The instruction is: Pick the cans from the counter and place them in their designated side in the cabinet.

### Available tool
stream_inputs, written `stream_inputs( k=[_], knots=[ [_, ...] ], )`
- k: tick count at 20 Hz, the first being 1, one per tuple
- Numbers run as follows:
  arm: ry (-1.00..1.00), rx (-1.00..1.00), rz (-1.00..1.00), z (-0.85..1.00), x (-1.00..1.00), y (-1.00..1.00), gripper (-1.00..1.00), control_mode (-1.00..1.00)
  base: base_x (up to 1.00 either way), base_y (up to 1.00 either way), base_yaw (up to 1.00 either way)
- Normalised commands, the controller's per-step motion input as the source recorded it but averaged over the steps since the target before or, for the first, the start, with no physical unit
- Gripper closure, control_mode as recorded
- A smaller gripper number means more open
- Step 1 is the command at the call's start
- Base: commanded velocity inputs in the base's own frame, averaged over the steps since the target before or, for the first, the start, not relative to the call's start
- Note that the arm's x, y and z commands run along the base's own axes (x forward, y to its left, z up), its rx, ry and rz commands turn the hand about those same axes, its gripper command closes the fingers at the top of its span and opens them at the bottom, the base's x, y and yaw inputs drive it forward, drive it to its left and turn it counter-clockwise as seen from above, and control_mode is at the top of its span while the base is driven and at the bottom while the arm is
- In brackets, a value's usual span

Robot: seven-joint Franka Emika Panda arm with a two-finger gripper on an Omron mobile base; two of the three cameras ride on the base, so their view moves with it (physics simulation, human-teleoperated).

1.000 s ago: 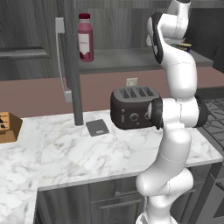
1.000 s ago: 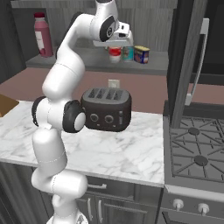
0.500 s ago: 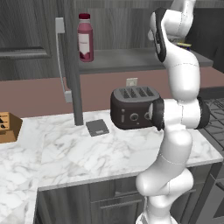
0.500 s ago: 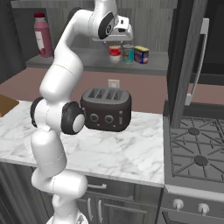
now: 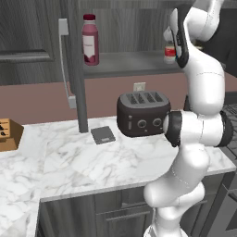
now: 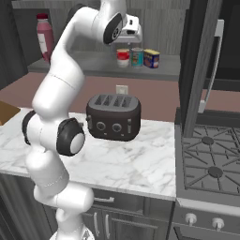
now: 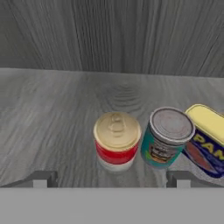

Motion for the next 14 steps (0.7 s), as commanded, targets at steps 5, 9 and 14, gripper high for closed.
stream_inputs(
  k=[5,9,14],
  knots=[
    [-0.14,0.03,0.06,-0.08,-0.63,0.00,-1.00,-1.00,0.00,0.00,0.00],
    [-0.12,0.02,0.06,-0.03,-0.65,0.05,-1.00,-1.00,0.00,0.00,0.00],
    [-0.07,0.00,0.05,0.00,-0.57,0.19,-1.00,-1.00,0.00,0.00,0.00]
  ],
)
